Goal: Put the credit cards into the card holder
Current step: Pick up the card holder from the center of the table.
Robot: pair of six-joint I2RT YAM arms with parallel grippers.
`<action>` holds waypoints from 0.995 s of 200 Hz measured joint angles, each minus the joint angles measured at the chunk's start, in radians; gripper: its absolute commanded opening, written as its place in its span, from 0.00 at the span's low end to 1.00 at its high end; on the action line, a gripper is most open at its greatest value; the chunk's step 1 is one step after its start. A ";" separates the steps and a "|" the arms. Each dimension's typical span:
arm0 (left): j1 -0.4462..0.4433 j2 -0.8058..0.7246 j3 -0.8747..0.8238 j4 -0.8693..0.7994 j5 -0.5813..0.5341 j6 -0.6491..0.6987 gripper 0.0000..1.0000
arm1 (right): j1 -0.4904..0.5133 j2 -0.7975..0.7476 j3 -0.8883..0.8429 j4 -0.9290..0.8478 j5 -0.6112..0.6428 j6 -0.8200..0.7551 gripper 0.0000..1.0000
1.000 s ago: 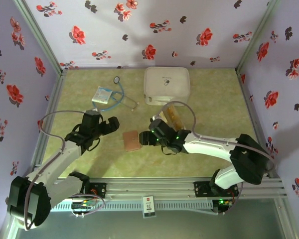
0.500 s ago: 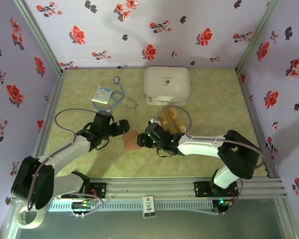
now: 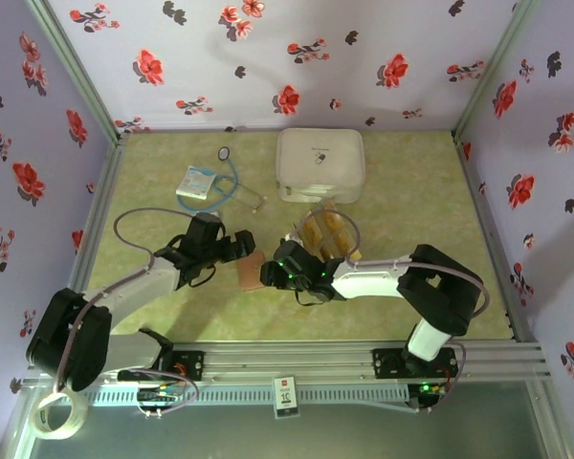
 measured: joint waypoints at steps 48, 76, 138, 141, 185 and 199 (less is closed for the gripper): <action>-0.003 0.021 0.000 0.005 0.007 0.000 1.00 | 0.000 0.028 0.000 0.014 -0.016 0.016 0.45; -0.004 0.034 0.000 0.013 0.012 0.000 1.00 | 0.000 0.034 0.000 0.035 -0.029 0.021 0.43; -0.020 0.080 0.000 0.032 0.023 -0.009 1.00 | 0.001 0.068 0.000 0.067 -0.053 0.039 0.41; -0.021 0.082 0.000 0.032 0.023 -0.011 1.00 | 0.001 0.068 0.000 0.068 -0.053 0.039 0.40; -0.034 0.105 0.000 0.044 0.024 -0.018 1.00 | 0.001 0.081 0.005 0.078 -0.057 0.046 0.34; -0.040 0.114 0.002 0.047 0.025 -0.019 1.00 | 0.001 0.086 0.008 0.078 -0.058 0.046 0.29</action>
